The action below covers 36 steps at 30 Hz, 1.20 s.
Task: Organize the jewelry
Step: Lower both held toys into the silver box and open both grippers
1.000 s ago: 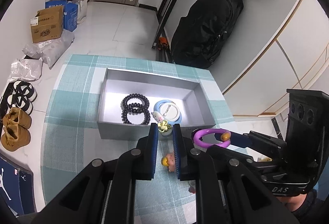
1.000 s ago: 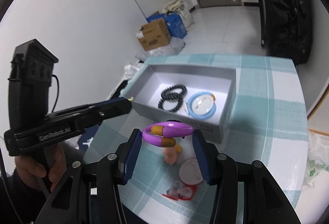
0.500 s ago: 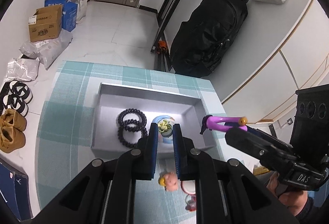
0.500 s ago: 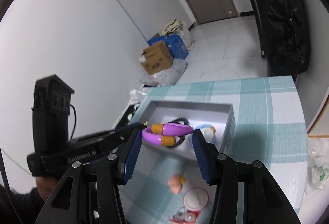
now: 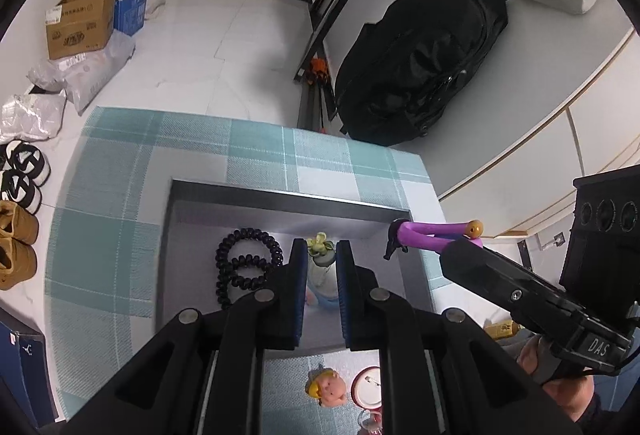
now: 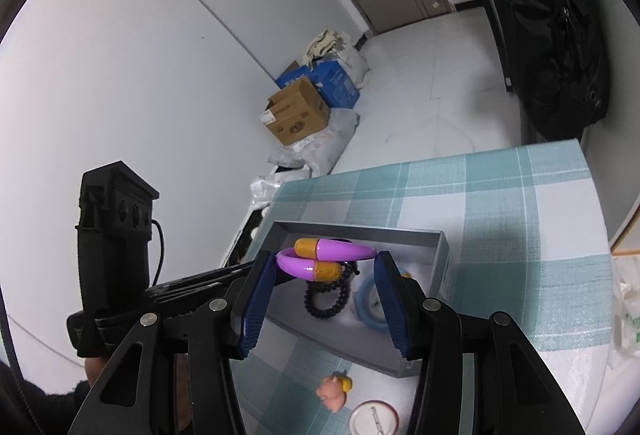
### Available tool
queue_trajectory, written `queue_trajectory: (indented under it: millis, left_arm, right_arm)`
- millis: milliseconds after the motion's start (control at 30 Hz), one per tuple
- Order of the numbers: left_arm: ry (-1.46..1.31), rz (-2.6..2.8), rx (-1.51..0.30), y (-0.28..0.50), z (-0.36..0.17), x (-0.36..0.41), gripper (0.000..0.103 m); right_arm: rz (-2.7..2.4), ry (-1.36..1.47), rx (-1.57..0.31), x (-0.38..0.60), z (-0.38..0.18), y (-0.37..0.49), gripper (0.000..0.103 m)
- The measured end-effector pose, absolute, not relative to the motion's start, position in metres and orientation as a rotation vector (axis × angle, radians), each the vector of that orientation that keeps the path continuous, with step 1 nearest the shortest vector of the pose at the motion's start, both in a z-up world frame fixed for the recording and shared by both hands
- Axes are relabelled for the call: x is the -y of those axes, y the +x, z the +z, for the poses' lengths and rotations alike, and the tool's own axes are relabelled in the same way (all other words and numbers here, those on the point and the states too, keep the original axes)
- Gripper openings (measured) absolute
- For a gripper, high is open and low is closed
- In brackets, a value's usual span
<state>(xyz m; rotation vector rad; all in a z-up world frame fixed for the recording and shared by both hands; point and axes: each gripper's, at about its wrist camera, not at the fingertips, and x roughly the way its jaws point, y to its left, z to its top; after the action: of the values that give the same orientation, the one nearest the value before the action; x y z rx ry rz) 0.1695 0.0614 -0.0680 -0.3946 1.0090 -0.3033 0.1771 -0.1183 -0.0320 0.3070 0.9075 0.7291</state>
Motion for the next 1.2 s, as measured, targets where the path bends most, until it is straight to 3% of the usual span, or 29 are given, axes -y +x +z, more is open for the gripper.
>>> queue_trajectory:
  millis: [667, 833, 900, 1200]
  left_arm:
    - [-0.303, -0.326, -1.073, 0.177, -0.077, -0.042, 0.012]
    - [-0.322, -0.311, -1.062, 0.174, -0.075, -0.046, 0.043]
    - [-0.333, -0.311, -1.051, 0.172, -0.072, -0.048, 0.044]
    - [-0.337, -0.268, -1.003, 0.165, -0.062, -0.06, 0.044]
  right_arm:
    - [0.7, 0.334, -0.998, 0.117, -0.052, 0.187, 0.052]
    - [0.687, 0.357, -1.007, 0.119, -0.055, 0.189, 0.057]
    - [0.678, 0.358, -0.999, 0.119, -0.055, 0.189, 0.069]
    - [0.665, 0.377, -0.936, 0.127, -0.043, 0.184, 0.07]
